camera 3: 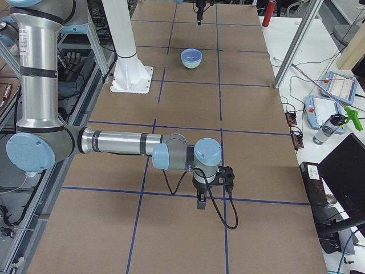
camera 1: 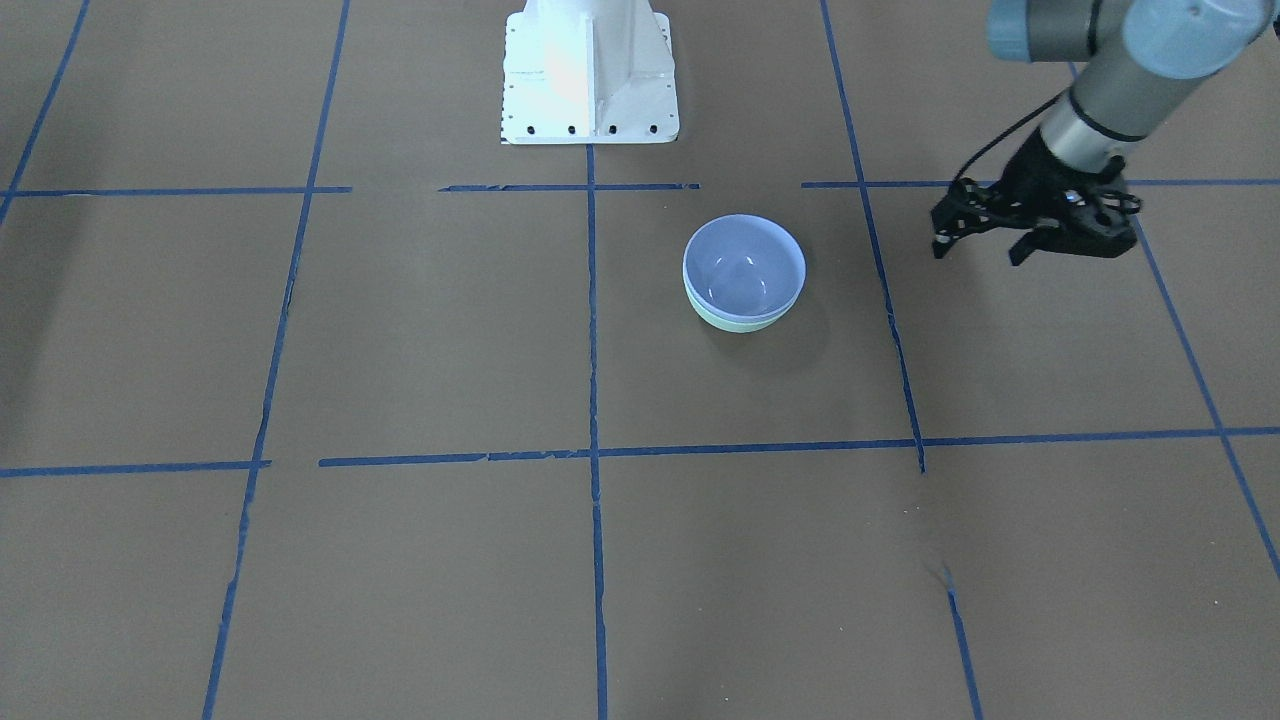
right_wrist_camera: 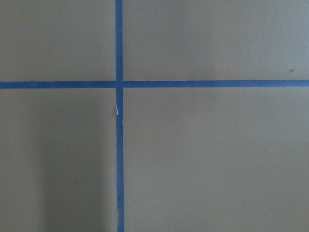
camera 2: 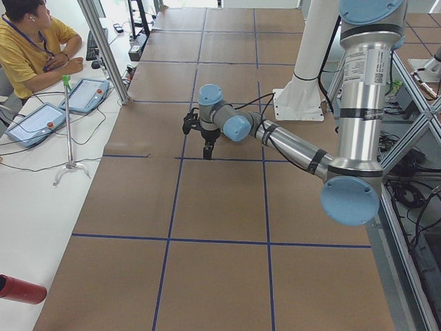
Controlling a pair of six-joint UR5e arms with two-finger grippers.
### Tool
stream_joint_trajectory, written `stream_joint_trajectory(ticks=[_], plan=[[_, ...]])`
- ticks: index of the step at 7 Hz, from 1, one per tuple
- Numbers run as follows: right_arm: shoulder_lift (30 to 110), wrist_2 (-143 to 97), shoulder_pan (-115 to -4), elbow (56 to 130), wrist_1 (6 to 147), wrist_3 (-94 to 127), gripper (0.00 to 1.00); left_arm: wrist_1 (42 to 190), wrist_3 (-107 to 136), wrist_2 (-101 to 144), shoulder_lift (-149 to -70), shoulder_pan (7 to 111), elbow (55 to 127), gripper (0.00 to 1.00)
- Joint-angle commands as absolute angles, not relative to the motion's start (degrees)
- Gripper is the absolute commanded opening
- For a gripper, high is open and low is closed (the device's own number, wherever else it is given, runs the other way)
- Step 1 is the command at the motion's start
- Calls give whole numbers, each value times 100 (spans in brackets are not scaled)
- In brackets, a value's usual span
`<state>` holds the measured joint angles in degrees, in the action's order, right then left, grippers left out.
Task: Stack blue bowl on green bowl
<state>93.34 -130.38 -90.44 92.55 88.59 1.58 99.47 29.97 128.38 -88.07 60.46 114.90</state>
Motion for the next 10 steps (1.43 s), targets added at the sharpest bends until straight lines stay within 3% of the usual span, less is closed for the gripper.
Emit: stream_joint_trajectory(ticks=[1, 4, 10], plan=[[9334, -13043, -9044, 9255, 8868, 158, 100, 9627, 337, 12937, -7939, 7263, 11339, 100], [9334, -13034, -9044, 9255, 8859, 158, 100, 9255, -1151, 13191, -7797, 9206, 10294, 100], [9334, -13034, -9044, 9255, 8859, 158, 100, 9316, -1142, 13781, -7752, 9334, 10230, 100]])
